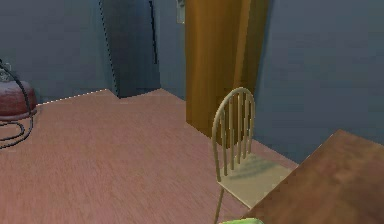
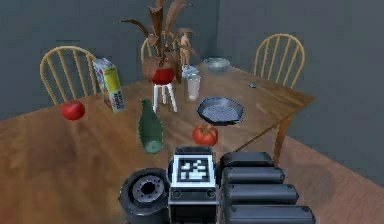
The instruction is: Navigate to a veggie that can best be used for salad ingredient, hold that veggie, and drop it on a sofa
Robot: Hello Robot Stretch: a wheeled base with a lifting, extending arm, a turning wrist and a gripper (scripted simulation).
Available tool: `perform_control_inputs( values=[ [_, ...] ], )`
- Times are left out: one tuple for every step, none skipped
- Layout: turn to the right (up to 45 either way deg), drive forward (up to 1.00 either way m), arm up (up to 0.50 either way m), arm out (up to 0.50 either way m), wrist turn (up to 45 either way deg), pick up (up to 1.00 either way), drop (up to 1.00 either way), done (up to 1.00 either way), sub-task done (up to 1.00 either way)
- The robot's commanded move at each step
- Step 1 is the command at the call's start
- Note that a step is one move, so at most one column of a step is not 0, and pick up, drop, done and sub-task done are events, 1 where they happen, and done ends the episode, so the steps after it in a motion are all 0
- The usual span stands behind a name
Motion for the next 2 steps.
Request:
perform_control_inputs(
  values=[
    [-45.0,0.0,0.0,0.0,0.0,0.0,0.0,0.0,0.0],
    [-45.0,0.0,0.0,0.0,0.0,0.0,0.0,0.0,0.0]
  ],
)
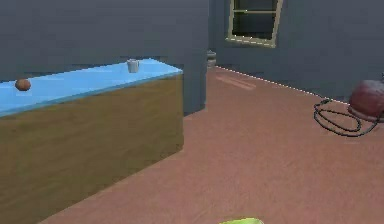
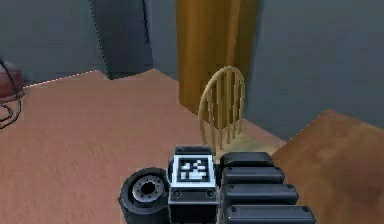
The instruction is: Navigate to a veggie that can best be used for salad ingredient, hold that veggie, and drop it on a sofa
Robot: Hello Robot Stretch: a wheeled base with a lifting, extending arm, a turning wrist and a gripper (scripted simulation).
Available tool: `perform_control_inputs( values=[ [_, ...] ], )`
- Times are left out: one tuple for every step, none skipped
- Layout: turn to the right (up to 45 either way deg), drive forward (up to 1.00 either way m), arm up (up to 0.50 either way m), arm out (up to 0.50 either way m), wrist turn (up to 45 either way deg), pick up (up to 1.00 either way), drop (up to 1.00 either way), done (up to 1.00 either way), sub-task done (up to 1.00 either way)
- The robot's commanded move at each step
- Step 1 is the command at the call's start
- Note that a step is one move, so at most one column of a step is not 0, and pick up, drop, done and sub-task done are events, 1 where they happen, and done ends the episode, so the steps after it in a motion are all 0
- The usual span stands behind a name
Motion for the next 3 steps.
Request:
perform_control_inputs(
  values=[
    [-39.0,0.0,0.0,0.0,0.0,0.0,0.0,0.0,0.0],
    [0.0,0.2,0.0,0.0,0.0,0.0,0.0,0.0,0.0],
    [45.0,0.0,0.0,0.0,0.0,0.0,0.0,0.0,0.0]
  ],
)
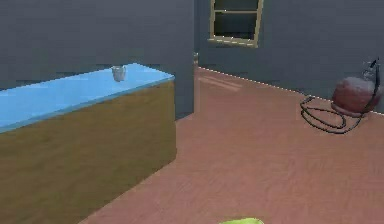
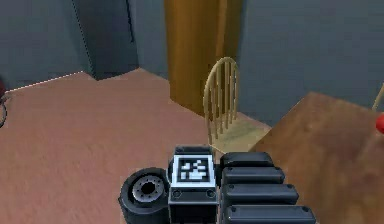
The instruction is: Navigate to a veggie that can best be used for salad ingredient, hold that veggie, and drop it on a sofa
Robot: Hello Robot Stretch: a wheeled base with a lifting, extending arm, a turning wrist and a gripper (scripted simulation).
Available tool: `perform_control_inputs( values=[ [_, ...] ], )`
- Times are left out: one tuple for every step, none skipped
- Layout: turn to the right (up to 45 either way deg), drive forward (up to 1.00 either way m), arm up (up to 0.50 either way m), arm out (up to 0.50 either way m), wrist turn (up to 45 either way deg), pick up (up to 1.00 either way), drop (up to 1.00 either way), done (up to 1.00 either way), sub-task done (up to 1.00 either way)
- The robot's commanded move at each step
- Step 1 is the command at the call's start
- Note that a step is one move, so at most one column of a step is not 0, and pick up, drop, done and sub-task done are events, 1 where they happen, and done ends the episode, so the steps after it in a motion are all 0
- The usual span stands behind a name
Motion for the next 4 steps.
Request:
perform_control_inputs(
  values=[
    [15.0,0.0,0.0,0.0,0.0,0.0,0.0,0.0,0.0],
    [0.0,1.0,0.0,0.0,0.0,0.0,0.0,0.0,0.0],
    [6.0,0.0,0.0,0.0,0.0,0.0,0.0,0.0,0.0],
    [0.0,0.45,0.0,0.0,0.0,0.0,0.0,0.0,0.0]
  ],
)
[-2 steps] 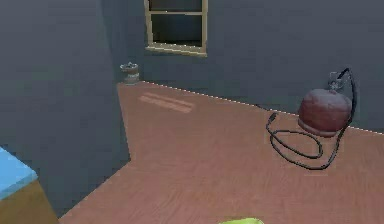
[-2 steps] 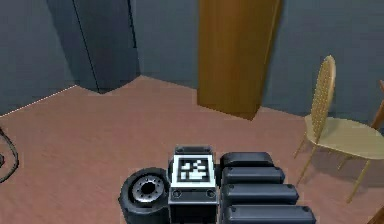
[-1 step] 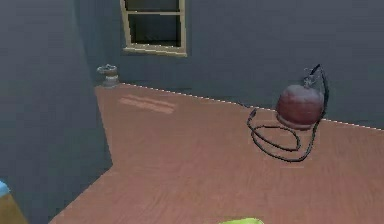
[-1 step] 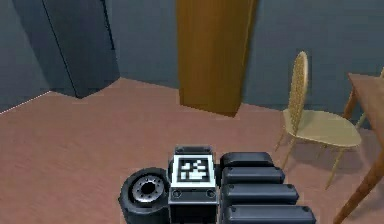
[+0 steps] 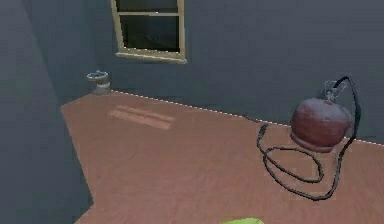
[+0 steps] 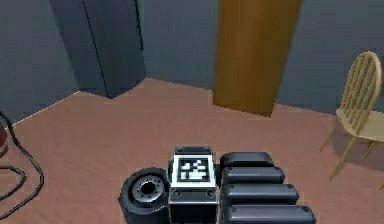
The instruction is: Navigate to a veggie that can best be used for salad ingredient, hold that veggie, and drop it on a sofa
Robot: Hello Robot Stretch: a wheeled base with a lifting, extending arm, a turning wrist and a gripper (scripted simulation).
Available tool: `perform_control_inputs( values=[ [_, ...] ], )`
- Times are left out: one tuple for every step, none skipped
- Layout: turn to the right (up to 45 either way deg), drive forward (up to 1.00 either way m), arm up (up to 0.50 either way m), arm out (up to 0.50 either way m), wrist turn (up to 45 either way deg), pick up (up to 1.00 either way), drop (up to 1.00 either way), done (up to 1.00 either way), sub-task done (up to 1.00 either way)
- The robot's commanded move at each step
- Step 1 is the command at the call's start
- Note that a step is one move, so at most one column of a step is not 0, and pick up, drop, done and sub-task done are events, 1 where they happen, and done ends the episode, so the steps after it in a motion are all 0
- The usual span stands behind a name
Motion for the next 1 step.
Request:
perform_control_inputs(
  values=[
    [0.0,1.0,0.0,0.0,0.0,0.0,0.0,0.0,0.0]
  ],
)
